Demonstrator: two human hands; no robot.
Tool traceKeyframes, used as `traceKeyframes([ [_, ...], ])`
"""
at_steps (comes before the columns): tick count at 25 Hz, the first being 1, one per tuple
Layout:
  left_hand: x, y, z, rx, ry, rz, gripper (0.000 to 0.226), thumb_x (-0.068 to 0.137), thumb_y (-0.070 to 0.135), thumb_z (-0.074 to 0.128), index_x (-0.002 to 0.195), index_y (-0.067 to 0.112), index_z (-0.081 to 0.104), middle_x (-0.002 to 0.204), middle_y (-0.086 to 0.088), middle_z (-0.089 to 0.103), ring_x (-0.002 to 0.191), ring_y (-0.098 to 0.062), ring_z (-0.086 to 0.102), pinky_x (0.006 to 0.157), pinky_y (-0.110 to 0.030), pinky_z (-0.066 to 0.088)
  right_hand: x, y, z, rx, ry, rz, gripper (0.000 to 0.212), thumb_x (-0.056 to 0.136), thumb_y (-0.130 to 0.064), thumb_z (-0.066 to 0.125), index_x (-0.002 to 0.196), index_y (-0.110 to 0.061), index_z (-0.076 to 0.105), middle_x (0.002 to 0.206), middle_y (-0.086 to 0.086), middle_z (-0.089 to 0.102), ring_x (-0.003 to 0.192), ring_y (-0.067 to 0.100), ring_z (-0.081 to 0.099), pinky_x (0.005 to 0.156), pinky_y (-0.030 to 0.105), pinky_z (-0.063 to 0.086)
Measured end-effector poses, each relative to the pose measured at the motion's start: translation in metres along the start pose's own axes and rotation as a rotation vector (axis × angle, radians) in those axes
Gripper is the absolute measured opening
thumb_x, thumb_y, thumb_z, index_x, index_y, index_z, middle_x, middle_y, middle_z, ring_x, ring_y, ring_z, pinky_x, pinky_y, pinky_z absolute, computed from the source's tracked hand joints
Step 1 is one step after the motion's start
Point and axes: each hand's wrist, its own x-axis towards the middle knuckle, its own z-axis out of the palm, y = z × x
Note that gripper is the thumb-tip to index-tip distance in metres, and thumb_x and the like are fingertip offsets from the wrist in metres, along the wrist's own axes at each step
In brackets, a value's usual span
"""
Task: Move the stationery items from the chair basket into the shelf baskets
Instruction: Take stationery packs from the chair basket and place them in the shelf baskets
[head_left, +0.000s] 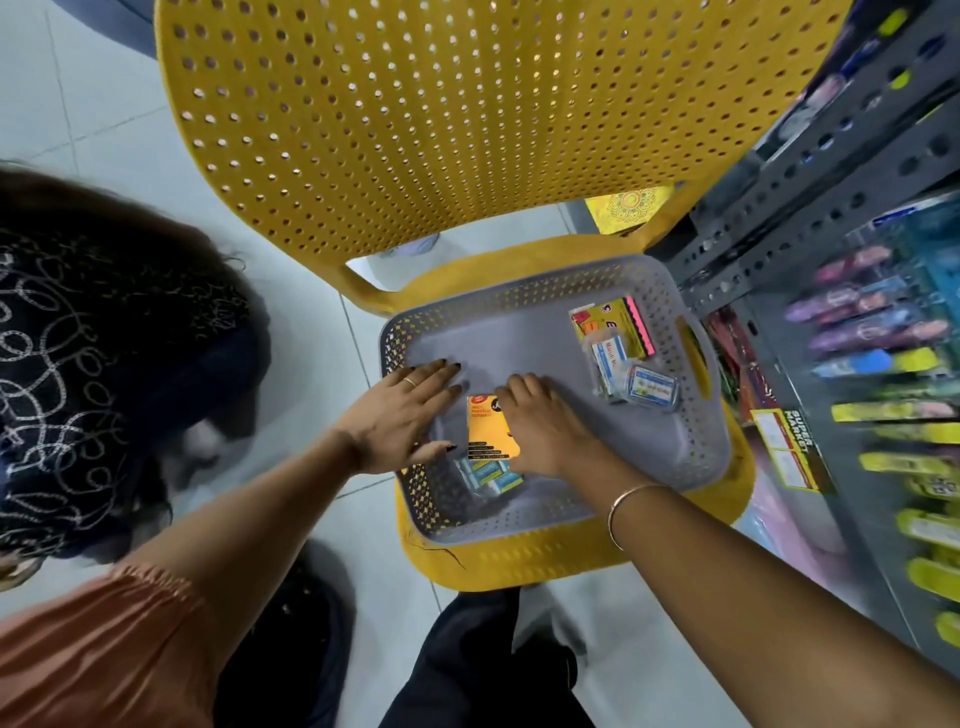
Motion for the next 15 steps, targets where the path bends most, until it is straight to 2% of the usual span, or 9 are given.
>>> traceKeyframes([
  [2, 0.000, -0.002, 0.002, -0.010, -0.034, -0.008, 0.078, 0.090, 0.063, 0.012, 0.136, 0.009, 0.045, 0.142, -0.020, 0.040, 0.128, -0.034, 0.042, 0.102, -0.045, 0.036, -0.004, 0.002, 0.002, 0.017, 0.007, 0.025, 0.075, 0.065, -0.029, 0.075, 0.124, -0.003, 0.037, 0.125, 0.015, 0.042, 0.115, 0.030, 0.038, 0.098, 0.039, 0.035],
  [7, 0.001, -0.002, 0.003, 0.009, -0.082, -0.032, 0.080, 0.090, 0.065, 0.011, 0.137, 0.010, 0.045, 0.145, -0.018, 0.036, 0.131, -0.034, 0.038, 0.103, -0.047, 0.033, -0.022, 0.012, -0.007, 0.134, 0.026, 0.095, 0.077, 0.063, -0.030, 0.078, 0.123, -0.006, 0.037, 0.125, 0.011, 0.045, 0.115, 0.027, 0.041, 0.091, 0.037, 0.042],
  [11, 0.004, 0.006, -0.008, 0.021, -0.094, -0.067, 0.083, 0.090, 0.067, 0.009, 0.136, 0.009, 0.045, 0.144, -0.019, 0.038, 0.131, -0.034, 0.038, 0.104, -0.049, 0.031, -0.047, 0.025, -0.037, 0.126, 0.119, 0.126, 0.070, 0.064, -0.028, 0.075, 0.121, -0.006, 0.040, 0.121, 0.012, 0.047, 0.111, 0.027, 0.042, 0.094, 0.036, 0.041],
  [15, 0.017, 0.018, -0.047, -0.002, 0.001, -0.109, 0.085, 0.091, 0.066, 0.010, 0.127, 0.003, 0.053, 0.140, -0.021, 0.043, 0.127, -0.035, 0.043, 0.099, -0.052, 0.036, -0.082, 0.033, -0.093, 0.135, 0.203, 0.179, 0.080, 0.066, -0.032, 0.074, 0.130, -0.006, 0.034, 0.131, 0.013, 0.043, 0.123, 0.031, 0.037, 0.100, 0.037, 0.035],
])
